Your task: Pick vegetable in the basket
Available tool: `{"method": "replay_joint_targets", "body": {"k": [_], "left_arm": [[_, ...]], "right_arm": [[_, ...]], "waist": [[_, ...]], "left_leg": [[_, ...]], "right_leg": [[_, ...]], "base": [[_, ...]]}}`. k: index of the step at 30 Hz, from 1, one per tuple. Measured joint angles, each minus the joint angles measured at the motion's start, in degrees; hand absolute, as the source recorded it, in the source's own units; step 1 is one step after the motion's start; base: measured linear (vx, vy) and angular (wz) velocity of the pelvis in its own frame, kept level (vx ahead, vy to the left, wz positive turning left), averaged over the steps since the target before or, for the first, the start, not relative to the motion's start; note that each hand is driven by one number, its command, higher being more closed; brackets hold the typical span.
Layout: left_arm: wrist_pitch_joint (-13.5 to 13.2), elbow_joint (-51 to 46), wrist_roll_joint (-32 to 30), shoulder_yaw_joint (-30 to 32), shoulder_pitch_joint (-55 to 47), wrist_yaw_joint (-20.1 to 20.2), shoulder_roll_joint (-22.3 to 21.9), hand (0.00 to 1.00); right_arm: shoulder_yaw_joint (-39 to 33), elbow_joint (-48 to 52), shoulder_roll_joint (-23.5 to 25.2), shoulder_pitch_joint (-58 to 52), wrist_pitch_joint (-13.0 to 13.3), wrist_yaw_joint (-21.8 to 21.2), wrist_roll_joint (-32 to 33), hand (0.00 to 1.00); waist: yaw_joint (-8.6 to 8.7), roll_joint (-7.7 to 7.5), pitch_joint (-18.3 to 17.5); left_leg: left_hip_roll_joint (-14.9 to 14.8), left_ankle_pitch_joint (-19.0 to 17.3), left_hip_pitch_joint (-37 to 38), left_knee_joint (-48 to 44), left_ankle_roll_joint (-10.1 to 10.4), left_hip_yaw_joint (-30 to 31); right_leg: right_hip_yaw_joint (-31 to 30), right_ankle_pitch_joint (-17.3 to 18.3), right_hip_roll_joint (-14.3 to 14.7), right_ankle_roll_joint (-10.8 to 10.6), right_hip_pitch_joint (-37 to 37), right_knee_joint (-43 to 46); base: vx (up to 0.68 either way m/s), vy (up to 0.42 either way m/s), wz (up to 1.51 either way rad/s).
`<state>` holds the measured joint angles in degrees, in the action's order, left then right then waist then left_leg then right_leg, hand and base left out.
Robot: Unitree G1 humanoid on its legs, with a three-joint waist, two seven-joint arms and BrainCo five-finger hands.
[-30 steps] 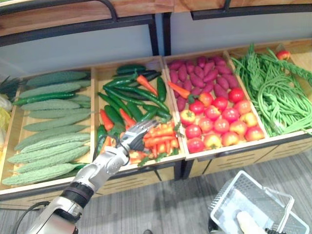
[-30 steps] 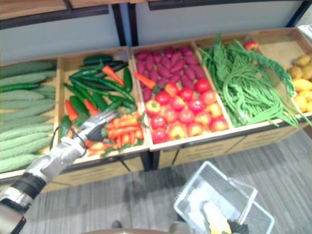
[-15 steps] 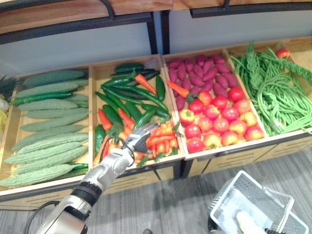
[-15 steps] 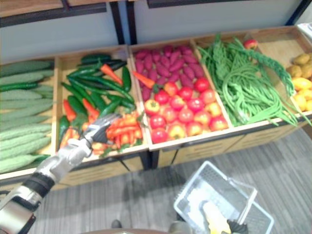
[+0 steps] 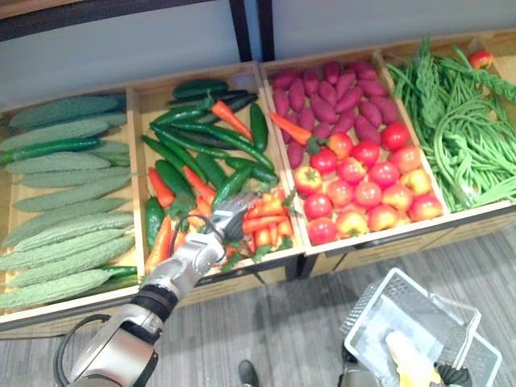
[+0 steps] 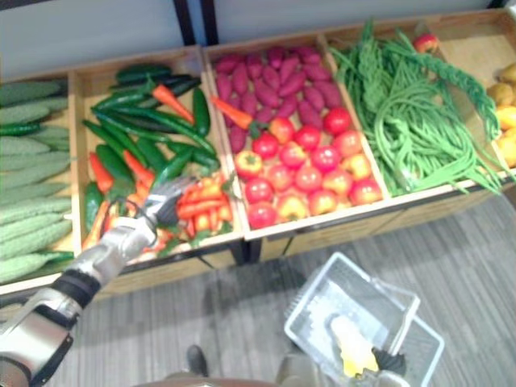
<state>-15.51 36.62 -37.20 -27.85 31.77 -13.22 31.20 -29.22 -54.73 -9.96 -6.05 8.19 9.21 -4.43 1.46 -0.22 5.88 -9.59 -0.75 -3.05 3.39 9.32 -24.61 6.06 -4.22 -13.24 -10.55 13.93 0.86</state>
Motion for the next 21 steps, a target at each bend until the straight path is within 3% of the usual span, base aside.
{"method": "replay_joint_targets", "body": {"k": [11,21], "left_arm": [[0.45,0.12,-0.03,-0.72,4.39,-0.2,-3.68,0.0],[1.14,0.33,0.0,-1.23,8.5,-0.2,-4.14,0.0]], "right_arm": [[0.55,1.87,0.01,0.42,0.03,0.3,0.02,1.0],[0.83,2.55,0.0,0.95,0.0,0.36,0.04,1.0]], "waist": [[-0.18,-0.66,2.17],[-0.16,-1.48,3.17]], "left_leg": [[-0.19,-0.45,-3.37,-2.2,-0.5,-0.29],[-0.57,-0.47,-4.81,-3.27,-0.56,-1.54]], "right_leg": [[-1.4,-0.14,-0.09,-0.19,3.29,1.4],[-2.55,-0.84,-0.03,-0.07,5.1,1.37]], "base": [[-0.05,-0.009,0.0],[-0.01,0.0,-0.05]]}}
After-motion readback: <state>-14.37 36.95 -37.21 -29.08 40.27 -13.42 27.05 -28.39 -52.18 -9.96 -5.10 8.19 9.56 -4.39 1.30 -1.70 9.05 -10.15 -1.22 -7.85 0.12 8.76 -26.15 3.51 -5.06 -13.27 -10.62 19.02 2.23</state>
